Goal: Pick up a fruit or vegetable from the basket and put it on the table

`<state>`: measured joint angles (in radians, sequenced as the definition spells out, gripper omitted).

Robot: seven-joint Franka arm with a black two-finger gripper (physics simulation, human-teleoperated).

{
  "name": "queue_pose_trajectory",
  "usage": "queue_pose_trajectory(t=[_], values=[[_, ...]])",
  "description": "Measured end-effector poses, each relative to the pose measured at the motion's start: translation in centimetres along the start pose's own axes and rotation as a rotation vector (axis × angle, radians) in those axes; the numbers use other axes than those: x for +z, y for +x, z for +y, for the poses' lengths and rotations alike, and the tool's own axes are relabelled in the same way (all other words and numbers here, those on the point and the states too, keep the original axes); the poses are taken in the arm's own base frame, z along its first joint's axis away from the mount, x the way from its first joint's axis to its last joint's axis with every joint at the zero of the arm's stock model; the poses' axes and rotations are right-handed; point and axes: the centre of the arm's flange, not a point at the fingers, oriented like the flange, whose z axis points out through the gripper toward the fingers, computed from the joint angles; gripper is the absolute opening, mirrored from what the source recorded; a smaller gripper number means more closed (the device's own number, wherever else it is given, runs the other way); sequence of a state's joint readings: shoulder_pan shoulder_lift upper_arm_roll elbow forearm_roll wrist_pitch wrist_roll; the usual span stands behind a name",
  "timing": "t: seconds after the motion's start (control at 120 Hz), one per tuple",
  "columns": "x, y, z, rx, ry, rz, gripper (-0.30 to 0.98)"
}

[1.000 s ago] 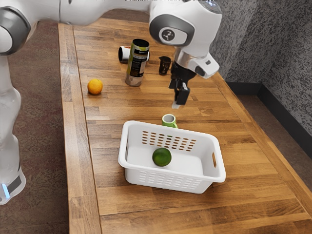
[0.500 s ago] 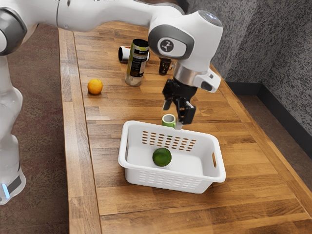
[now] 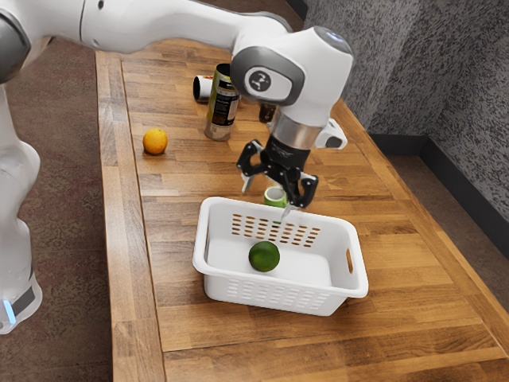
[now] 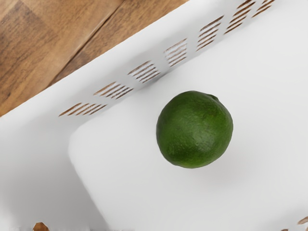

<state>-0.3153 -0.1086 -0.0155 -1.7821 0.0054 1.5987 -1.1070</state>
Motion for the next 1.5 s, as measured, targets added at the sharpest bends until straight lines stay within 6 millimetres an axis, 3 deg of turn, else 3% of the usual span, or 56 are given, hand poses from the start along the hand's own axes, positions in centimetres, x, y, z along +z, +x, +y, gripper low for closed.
queue_pose_trajectory(t=[0.133,0.192,0.358,0.633,1.233,1.5], values=[[-0.2,-3.8,1.5,-0.1,-0.004,0.007,0.69],[0.4,-4.6,1.8,-0.158,0.006,-0.001,0.69],[2.7,-3.5,1.4,-0.351,0.022,-0.014,0.69],[5.7,-4.0,1.5,-0.545,0.035,-0.034,0.69],[6.8,-3.8,0.7,-0.627,0.034,-0.009,0.69],[5.9,-2.0,0.3,-0.551,0.01,0.037,0.69]])
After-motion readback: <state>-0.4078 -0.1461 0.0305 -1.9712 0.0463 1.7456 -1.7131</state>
